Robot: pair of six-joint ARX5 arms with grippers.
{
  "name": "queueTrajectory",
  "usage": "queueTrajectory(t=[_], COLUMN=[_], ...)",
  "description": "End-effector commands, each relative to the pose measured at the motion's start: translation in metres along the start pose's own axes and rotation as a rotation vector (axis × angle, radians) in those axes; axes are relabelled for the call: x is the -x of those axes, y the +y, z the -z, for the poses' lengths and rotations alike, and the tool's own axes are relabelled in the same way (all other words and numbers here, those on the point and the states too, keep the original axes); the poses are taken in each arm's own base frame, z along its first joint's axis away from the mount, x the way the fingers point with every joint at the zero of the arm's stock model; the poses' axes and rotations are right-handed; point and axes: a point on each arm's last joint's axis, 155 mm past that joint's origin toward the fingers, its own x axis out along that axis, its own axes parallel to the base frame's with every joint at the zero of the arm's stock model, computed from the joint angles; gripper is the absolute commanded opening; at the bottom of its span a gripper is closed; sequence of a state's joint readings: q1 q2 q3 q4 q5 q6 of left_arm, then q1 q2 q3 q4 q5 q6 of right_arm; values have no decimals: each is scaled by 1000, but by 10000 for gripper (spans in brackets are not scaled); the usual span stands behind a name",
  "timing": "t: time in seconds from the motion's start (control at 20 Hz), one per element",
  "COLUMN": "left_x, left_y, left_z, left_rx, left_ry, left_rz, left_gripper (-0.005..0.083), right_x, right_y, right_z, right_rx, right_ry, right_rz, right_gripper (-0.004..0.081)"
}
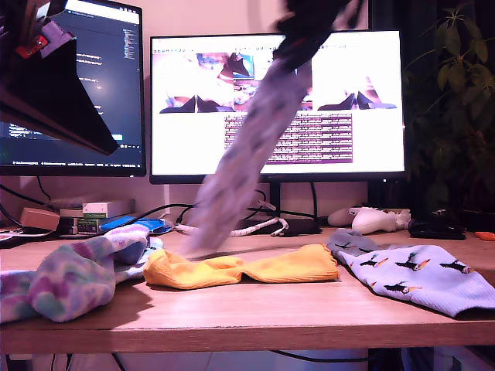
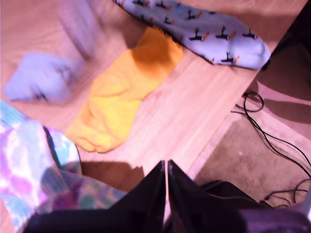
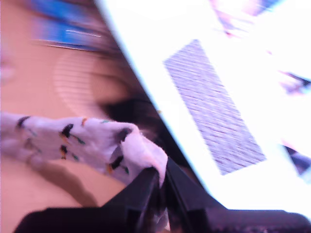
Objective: Pair up the socks based on colour and pattern, by placing them on top of one another
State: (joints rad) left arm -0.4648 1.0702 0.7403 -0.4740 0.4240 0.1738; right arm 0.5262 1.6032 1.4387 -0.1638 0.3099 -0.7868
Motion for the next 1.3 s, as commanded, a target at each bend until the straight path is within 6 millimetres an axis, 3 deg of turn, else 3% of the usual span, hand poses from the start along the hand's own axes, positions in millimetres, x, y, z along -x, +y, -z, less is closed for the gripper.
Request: queueTrajectory(t=[0.0, 0.2, 0.45, 0.9, 1.1, 1.25], left_x=[-1, -1, -1, -1, -1, -1], left_y=[-3, -5, -8, -9, -9, -9], left_z=[1, 0, 1, 7, 8, 8], left_rx=[1, 5, 15, 30, 31, 30], left_ry=[1, 0, 1, 26, 28, 28], left_rz=[16, 27, 43, 47, 47, 47], left_gripper=[-19, -19, -19, -19, -19, -19], right_x=[2, 0, -3, -33, -31, -20], right_y=[-24, -67, -92, -60, -58, -25], right_z=[-5, 10, 17, 47, 53, 74], right_rx=[-24, -53, -47, -22, -15, 24], right_ry=[-15, 21, 36, 129, 160, 272], right_rz=[64, 167, 217, 133, 126, 6], right_gripper=[-12, -12, -12, -12, -12, -12])
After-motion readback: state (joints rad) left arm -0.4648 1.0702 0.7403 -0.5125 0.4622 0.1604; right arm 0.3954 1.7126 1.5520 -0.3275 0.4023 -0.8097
